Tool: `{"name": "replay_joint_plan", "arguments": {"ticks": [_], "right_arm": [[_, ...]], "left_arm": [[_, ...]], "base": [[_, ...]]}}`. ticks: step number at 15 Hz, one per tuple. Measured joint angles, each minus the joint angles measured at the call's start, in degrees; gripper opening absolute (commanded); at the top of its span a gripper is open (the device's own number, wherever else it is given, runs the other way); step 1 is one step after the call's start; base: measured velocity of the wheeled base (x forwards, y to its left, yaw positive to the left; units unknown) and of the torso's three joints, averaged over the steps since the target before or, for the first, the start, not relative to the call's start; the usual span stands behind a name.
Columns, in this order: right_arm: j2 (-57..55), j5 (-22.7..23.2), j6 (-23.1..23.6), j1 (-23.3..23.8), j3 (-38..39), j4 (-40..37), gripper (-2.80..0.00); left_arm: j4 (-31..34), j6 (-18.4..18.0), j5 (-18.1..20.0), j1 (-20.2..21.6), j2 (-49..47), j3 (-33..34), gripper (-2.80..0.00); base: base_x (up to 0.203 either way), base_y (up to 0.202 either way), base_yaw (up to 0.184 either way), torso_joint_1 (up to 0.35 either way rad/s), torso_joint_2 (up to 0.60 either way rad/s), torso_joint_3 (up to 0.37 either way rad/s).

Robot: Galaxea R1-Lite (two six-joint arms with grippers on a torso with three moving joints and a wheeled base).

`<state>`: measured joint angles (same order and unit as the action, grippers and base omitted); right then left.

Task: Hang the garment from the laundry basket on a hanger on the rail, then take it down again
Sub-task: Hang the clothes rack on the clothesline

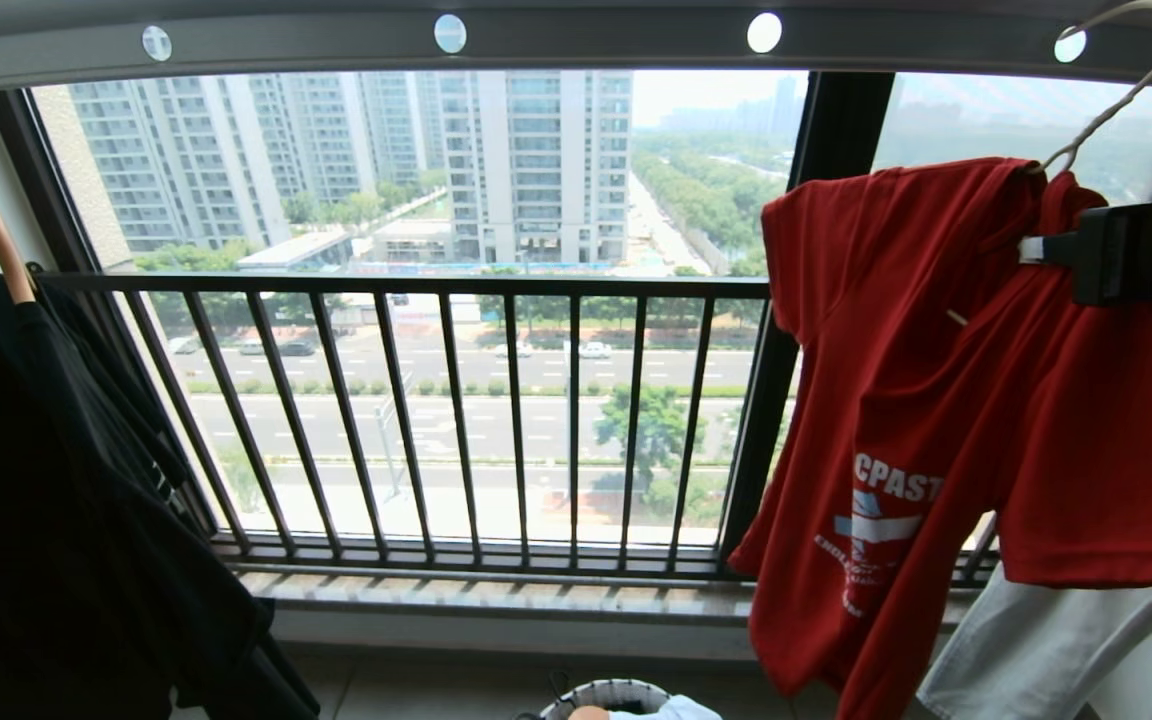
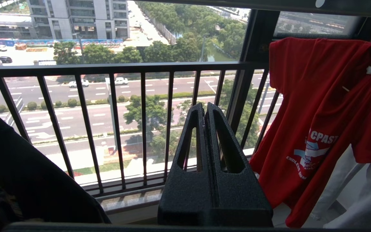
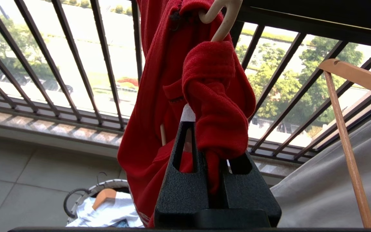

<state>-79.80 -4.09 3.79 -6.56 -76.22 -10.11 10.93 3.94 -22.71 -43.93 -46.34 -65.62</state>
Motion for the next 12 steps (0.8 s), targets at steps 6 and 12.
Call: {"name": "replay_joint_plan", "arguments": {"ticks": [6,12], "right_arm": [[-0.97,-0.46,-0.02,0.09,0.11,0.11,-2.80],[-1.73,-0.92,0.23,0.09,0.17,0.00,-2.80]], "left_arm": [[0.02,-0.04,0.02,0.00,0.17,-0.04,-2.80],[0.00,-0.04,0.02,0.00,0.20,-0.04,-2.80]], "base": [[0.000,0.000,0.000,0.000,0.00,0.000],[0.000,0.000,0.000,0.000,0.00,0.000]]}}
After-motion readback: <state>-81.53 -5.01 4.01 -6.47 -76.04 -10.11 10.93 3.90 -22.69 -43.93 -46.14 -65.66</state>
